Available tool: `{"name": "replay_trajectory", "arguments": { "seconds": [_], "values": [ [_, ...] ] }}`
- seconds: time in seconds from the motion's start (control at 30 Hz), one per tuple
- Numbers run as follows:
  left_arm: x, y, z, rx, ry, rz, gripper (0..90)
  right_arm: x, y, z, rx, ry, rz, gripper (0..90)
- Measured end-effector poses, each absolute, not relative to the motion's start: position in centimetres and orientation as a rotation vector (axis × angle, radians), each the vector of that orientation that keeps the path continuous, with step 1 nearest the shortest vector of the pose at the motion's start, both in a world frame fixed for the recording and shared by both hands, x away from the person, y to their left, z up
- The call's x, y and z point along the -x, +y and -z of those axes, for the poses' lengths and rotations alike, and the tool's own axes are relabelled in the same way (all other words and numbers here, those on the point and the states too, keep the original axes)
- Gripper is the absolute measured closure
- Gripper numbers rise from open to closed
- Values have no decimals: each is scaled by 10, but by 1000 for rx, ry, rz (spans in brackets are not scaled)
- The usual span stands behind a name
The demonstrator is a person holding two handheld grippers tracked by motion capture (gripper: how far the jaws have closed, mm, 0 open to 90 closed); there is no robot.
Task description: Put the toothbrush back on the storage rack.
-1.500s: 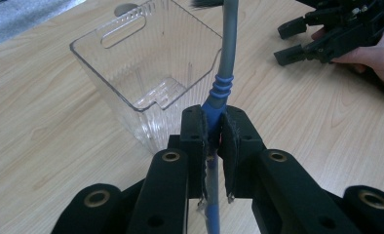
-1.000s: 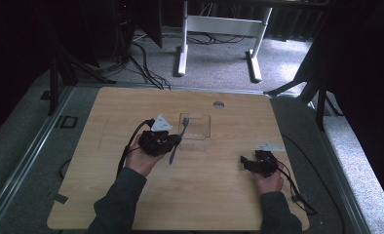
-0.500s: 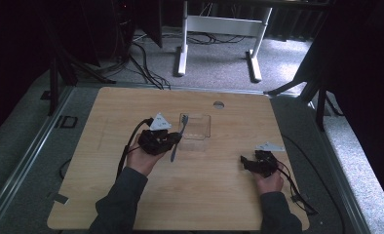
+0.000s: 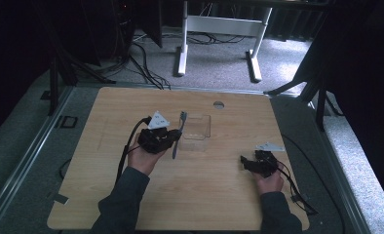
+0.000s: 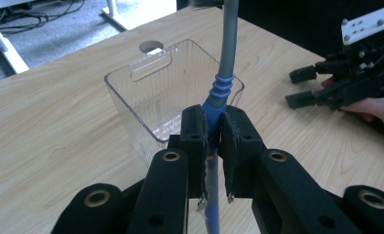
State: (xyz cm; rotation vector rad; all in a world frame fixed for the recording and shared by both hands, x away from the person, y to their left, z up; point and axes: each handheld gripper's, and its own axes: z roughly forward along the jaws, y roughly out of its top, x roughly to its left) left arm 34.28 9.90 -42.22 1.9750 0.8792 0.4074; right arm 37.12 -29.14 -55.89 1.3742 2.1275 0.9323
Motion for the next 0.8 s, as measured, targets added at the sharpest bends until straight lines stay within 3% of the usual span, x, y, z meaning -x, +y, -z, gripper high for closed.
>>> {"name": "replay_trajectory", "arguments": {
  "seconds": [0.8],
  "values": [
    [-342, 97, 421, -1897, 896, -457, 808, -371, -291, 559, -1374, 2128, -932, 285]
  ]
}}
